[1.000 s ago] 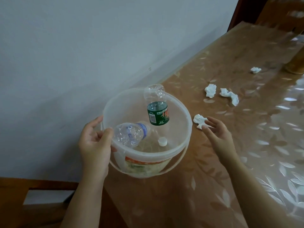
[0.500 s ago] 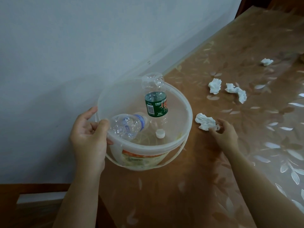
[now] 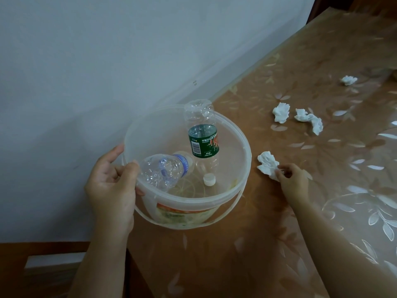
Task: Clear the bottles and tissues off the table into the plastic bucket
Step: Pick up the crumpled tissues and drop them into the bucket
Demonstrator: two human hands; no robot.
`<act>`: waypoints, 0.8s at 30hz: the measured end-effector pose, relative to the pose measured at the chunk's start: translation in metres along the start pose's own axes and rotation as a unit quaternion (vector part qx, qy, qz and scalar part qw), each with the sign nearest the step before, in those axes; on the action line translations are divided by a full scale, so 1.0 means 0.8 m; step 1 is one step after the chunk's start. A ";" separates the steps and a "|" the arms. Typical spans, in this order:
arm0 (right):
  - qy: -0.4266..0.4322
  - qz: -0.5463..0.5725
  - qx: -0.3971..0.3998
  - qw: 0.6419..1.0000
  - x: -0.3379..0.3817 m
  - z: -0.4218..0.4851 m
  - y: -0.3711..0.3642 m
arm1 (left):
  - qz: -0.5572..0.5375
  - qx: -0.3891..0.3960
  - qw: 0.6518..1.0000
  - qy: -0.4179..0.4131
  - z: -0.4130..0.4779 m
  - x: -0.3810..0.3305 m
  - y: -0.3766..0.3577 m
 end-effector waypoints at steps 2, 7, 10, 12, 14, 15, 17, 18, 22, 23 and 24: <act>-0.009 0.011 -0.014 1.000 -0.001 -0.008 0.001 | -0.002 0.001 1.000 0.001 -0.002 -0.001 0.003; -0.014 0.033 -0.032 0.999 0.004 -0.029 0.007 | -0.014 0.010 1.000 -0.001 -0.009 -0.002 0.011; 0.008 0.041 -0.048 0.998 0.020 -0.046 0.013 | -0.025 0.014 1.000 0.002 -0.014 -0.002 0.015; 0.024 0.049 -0.058 0.997 0.033 -0.060 0.018 | -0.029 0.017 0.999 0.003 -0.017 -0.002 0.019; 0.040 0.063 -0.070 0.995 0.049 -0.076 0.023 | -0.028 0.021 0.999 0.001 -0.020 -0.003 0.022; 0.050 0.069 -0.077 0.993 0.057 -0.085 0.027 | -0.029 0.023 0.999 -0.001 -0.022 -0.004 0.023; 0.077 0.087 -0.089 0.989 0.076 -0.104 0.034 | -0.035 0.025 0.999 -0.001 -0.026 -0.005 0.027; 0.091 0.099 -0.096 0.986 0.085 -0.117 0.038 | -0.037 0.028 0.999 -0.001 -0.028 -0.006 0.030; 0.123 0.158 -0.109 0.974 0.119 -0.161 0.050 | -0.040 0.038 0.998 -0.003 -0.036 -0.006 0.038; 0.127 0.183 -0.107 0.969 0.127 -0.172 0.052 | -0.040 0.043 0.998 -0.004 -0.039 -0.005 0.041; 0.132 0.208 -0.103 0.964 0.136 -0.183 0.052 | -0.041 0.048 0.998 -0.006 -0.042 -0.005 0.045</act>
Point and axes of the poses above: each hand's wrist, its own z-axis towards the middle knuckle, its own y-axis out of the back of the hand, x = y × z, the point moved 4 cm from there along z, towards the middle knuckle, and after that the axes turned 11 degrees about x, right-handed, at the moved point
